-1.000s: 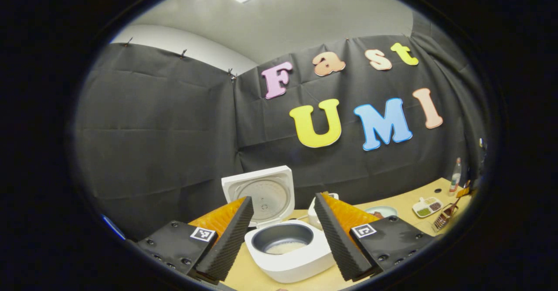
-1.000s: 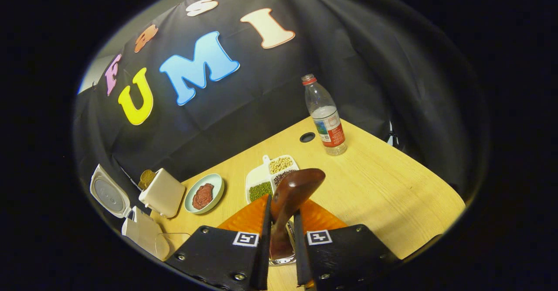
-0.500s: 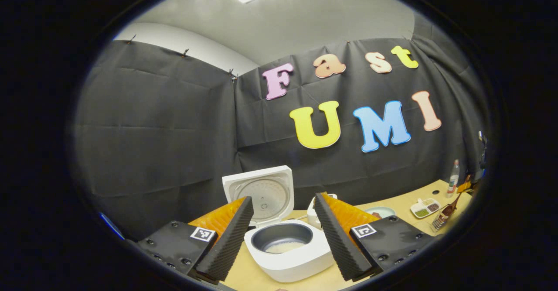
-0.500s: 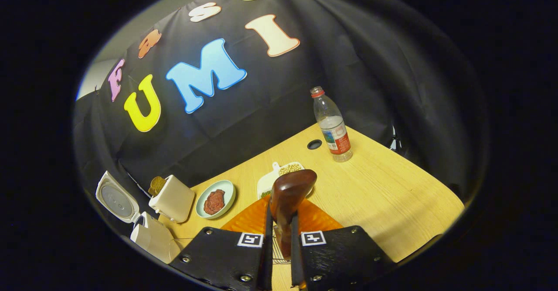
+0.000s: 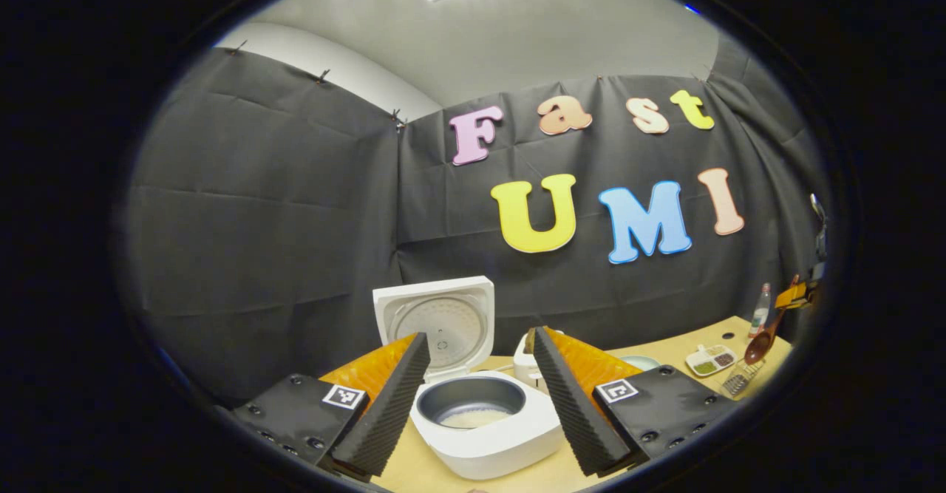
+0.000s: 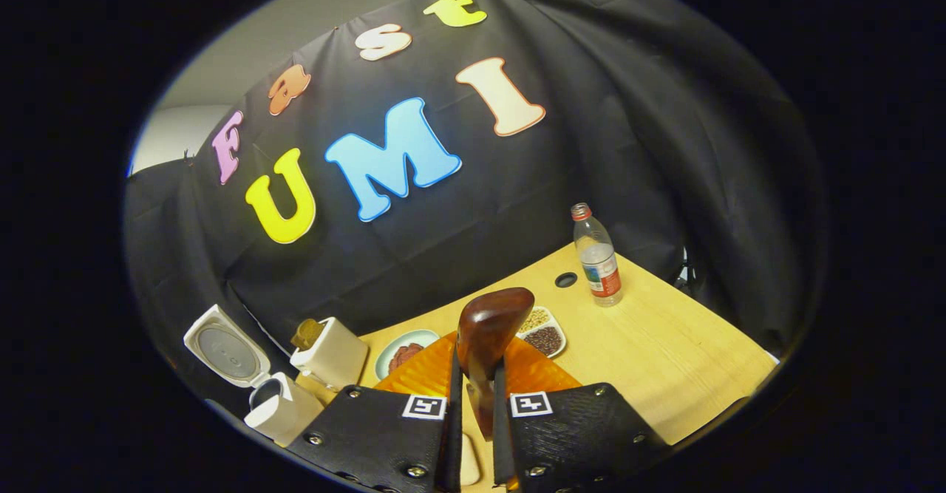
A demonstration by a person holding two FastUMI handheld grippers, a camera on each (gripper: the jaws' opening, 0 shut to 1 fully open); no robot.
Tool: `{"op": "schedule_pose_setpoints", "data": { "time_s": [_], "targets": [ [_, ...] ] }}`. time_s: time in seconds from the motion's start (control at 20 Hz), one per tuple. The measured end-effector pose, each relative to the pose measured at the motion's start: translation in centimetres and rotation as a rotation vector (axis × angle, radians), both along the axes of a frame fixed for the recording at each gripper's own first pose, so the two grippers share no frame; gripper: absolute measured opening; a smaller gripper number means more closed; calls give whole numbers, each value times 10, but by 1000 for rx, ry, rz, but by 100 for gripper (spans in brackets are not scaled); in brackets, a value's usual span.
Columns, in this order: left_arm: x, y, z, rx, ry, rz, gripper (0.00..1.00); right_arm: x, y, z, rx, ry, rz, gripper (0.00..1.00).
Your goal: Close the left gripper, press the button to open the rice cooker; take a wooden spoon from the chopstick holder with the right hand, scoop a spoonful of rice and pour it into the rice cooker, then put the wooden spoon back into the chopstick holder.
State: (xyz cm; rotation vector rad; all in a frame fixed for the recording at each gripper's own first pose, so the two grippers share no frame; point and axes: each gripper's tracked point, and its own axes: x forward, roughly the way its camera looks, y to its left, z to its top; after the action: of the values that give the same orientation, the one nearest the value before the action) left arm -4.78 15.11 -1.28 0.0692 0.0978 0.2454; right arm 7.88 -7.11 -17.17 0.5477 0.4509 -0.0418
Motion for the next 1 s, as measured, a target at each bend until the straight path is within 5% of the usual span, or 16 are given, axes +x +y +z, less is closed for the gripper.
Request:
{"op": "schedule_pose_setpoints", "data": {
  "time_s": [0.45, 1.0],
  "targets": [
    [-5, 45, -6, -26, -3, 1, 100, -8, 82, 11, 14, -19, 78, 17],
    [-11, 96, -24, -34, 18, -17, 98, -26, 172, -46, -44, 53, 130, 17]
  ]
}}
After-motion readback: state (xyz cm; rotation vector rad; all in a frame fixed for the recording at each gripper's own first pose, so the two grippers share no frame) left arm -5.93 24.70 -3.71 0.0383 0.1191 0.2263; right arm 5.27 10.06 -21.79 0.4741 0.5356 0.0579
